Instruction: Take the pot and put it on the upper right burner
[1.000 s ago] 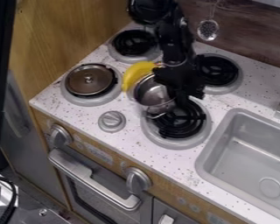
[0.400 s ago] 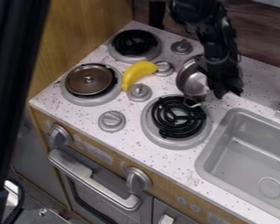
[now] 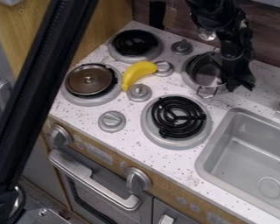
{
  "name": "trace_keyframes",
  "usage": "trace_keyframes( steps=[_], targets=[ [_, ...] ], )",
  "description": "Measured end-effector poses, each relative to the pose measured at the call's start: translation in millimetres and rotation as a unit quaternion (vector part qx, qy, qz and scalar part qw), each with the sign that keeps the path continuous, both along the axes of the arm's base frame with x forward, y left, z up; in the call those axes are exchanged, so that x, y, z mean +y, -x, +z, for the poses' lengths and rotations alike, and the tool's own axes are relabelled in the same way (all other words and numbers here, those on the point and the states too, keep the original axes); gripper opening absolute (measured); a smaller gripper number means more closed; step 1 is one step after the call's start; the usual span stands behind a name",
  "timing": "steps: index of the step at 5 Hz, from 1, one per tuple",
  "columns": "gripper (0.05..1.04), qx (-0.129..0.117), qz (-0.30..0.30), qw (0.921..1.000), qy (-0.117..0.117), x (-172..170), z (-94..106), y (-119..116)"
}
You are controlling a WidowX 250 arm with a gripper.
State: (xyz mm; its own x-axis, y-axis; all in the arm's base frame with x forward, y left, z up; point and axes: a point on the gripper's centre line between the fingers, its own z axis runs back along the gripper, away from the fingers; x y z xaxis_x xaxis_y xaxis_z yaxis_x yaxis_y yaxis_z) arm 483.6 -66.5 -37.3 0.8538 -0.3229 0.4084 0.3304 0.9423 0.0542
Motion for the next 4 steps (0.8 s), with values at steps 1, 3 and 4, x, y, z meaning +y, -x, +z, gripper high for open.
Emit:
trace_keyframes(
  steps=[1,3,4],
  targets=[
    [0.070,0.008,-0.004,1.0000,-0.002,-2.6,-3.3,-14.3],
    [0.265,0.027,0.026,0.9993,-0.001,-2.3,-10.4,-21.1],
    [0.529,0.037,0.038,0.9984,0.017,-4.1,-24.1,-7.6]
  ],
)
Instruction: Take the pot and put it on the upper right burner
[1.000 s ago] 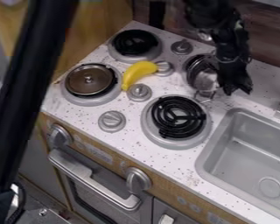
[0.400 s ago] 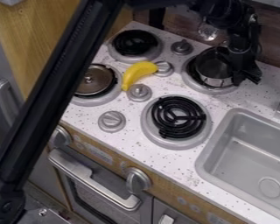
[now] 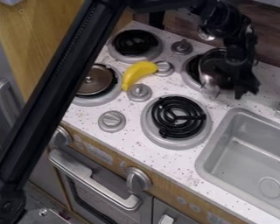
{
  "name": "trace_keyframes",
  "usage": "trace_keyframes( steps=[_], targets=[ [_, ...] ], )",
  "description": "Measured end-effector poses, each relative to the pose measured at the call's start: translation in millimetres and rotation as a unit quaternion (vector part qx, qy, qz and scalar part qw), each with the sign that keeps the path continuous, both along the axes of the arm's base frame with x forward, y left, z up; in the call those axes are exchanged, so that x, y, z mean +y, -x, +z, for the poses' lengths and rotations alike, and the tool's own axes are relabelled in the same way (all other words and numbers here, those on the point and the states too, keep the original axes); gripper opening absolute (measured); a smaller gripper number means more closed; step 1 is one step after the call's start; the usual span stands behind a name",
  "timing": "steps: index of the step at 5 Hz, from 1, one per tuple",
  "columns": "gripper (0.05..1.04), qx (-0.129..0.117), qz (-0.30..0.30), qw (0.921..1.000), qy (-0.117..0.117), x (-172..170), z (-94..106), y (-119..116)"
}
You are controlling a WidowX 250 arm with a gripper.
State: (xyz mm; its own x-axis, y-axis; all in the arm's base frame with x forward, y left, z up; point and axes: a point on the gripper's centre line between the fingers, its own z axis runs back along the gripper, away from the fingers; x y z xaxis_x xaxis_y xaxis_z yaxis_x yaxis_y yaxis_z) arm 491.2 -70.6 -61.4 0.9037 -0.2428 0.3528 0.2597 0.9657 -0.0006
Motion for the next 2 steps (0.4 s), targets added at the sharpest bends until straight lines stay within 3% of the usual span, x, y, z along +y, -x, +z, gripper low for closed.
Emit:
trace_keyframes(
  steps=[1,2],
  targets=[
    [0.852,-0.018,0.027,0.9986,0.042,1.1,21.2,8.6],
    [1.005,-0.053,0.048,0.9946,0.075,17.3,57.4,25.4]
  ],
)
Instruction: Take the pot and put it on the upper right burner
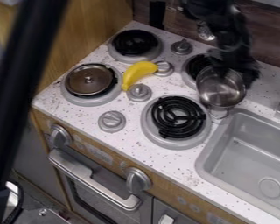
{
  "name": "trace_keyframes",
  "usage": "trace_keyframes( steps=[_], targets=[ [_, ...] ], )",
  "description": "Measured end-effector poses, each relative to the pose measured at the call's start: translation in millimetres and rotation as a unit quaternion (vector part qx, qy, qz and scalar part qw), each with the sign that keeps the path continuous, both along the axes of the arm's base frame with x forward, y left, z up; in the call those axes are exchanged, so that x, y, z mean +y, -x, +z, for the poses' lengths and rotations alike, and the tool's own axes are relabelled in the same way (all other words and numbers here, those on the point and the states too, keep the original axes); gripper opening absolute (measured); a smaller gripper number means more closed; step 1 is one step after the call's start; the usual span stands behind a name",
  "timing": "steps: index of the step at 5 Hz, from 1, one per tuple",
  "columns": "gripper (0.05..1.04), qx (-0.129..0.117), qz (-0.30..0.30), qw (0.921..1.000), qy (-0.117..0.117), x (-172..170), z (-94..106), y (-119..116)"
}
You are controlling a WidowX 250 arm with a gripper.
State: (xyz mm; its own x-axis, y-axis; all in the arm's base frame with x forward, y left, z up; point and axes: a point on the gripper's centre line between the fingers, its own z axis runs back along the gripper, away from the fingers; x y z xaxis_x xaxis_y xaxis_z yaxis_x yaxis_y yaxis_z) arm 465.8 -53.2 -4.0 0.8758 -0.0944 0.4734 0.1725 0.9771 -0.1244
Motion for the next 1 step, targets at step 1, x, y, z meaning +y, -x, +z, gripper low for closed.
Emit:
trace_keyframes(
  steps=[1],
  targets=[
    [0.999,0.046,0.080,0.9952,-0.033,37.0,20.3,39.9]
  ],
)
